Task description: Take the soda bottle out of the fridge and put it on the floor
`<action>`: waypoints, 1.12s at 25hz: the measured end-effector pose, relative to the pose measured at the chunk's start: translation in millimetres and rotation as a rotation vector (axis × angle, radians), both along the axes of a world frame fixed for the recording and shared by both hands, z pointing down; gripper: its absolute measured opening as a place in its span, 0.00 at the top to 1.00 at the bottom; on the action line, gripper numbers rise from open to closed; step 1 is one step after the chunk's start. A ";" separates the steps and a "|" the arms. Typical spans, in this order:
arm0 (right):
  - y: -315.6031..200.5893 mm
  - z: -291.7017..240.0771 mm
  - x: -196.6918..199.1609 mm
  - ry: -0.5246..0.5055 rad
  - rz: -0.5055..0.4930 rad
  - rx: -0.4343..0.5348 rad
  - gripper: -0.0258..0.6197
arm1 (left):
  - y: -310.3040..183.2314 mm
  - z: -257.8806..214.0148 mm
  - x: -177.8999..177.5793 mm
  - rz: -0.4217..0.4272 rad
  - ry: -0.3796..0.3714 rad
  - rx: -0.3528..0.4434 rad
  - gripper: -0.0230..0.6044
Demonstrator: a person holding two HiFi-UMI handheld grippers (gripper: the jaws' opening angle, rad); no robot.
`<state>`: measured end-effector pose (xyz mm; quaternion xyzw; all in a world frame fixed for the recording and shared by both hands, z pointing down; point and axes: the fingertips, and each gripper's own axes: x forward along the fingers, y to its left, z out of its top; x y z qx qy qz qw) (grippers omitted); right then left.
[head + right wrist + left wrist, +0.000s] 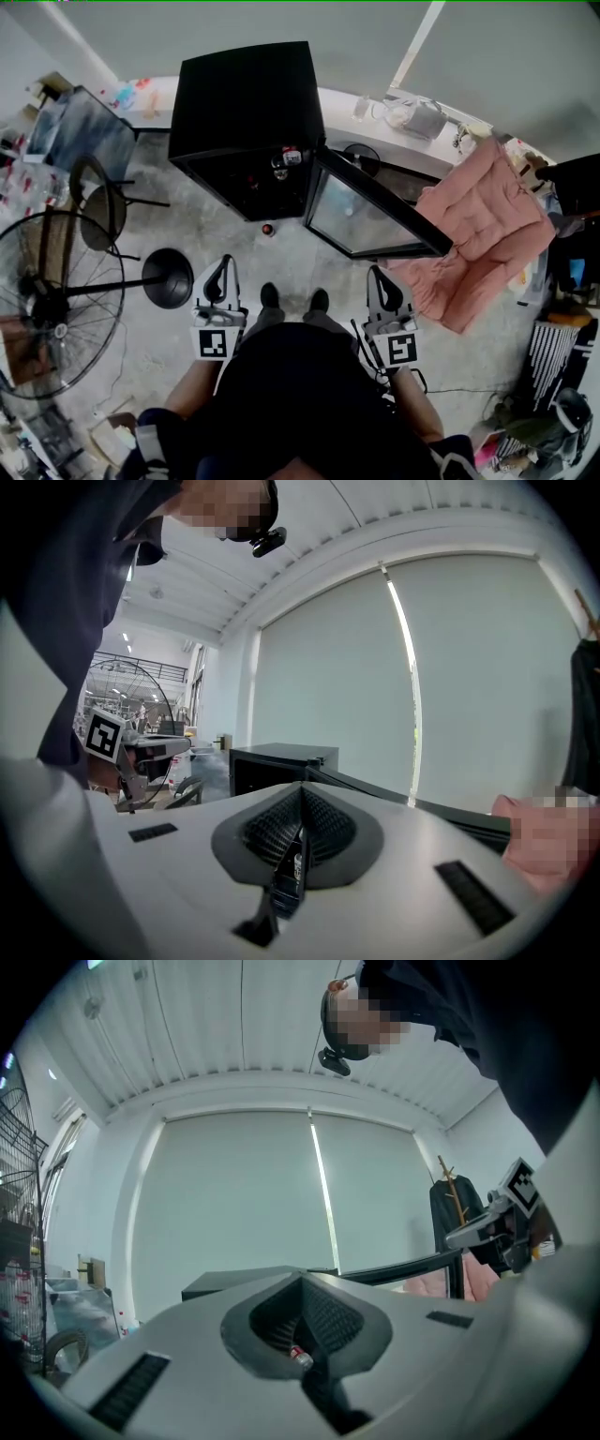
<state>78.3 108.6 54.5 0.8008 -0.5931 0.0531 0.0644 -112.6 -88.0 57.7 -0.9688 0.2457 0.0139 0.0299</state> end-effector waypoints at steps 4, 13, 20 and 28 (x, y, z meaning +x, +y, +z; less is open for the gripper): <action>0.9 0.1 1.5 0.007 0.033 0.001 0.93 | -1.6 -0.5 2.0 -0.019 0.006 0.004 0.93; 2.3 11.3 10.3 0.016 0.091 -0.074 0.93 | -6.6 0.0 1.9 -0.043 -0.002 0.011 0.93; 0.7 11.4 15.7 0.023 0.096 -0.094 0.93 | -3.1 1.0 4.7 -0.037 -0.003 0.010 0.93; -1.9 14.1 18.8 0.022 0.083 -0.105 0.93 | -3.2 5.0 7.4 -0.035 -0.012 0.003 0.93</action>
